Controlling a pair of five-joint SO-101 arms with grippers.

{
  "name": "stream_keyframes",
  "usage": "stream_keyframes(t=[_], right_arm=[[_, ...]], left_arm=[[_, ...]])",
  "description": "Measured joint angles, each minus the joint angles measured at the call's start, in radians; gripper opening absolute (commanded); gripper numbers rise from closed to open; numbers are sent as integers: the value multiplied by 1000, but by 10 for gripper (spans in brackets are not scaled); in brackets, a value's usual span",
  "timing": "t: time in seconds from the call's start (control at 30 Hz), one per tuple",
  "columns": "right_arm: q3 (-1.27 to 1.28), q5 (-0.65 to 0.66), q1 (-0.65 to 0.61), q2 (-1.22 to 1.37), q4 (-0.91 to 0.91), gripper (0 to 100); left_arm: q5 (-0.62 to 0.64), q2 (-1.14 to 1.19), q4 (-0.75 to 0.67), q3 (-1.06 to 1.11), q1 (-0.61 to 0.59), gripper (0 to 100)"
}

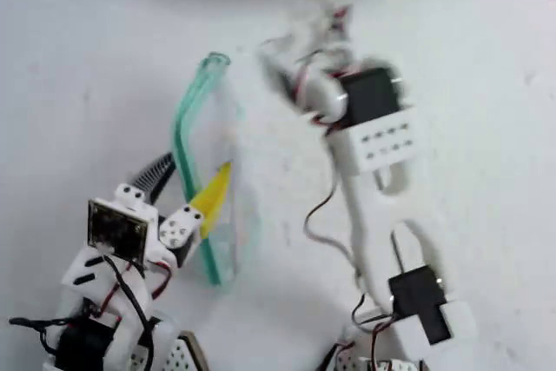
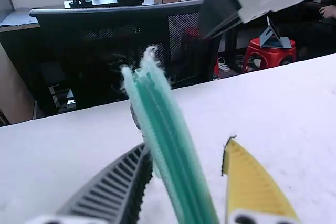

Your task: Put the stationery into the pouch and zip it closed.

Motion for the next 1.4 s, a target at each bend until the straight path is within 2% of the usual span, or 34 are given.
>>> stream_keyframes(t=[0.13,0.23,0.37,0.43,0.5,0.57,0.63,0.73,0.8,1.07,1.4], right_arm=[[15,49,140,9,66,17],[23,94,160,9,141,17],[23,107,152,-8,238,20],[23,107,127,-49,288,66],[23,107,74,-100,338,158],[23,100,6,-152,350,242],[40,26,-48,-198,351,278],[77,-92,-118,-247,354,277],[110,-123,-164,-270,354,277],[106,-207,-232,-322,356,279],[57,-242,-269,-285,358,279]], left_arm=[[0,-2,9,-2,0,211],[0,-2,20,-2,44,210],[0,-3,46,8,169,181],[2,-5,43,40,252,146],[-17,-3,15,78,316,130],[-54,0,-5,103,344,132],[-69,0,-11,104,348,132],[-74,0,-14,107,350,132],[-75,0,-14,107,353,130],[-83,0,-14,107,353,129],[-83,0,-14,107,353,129]])
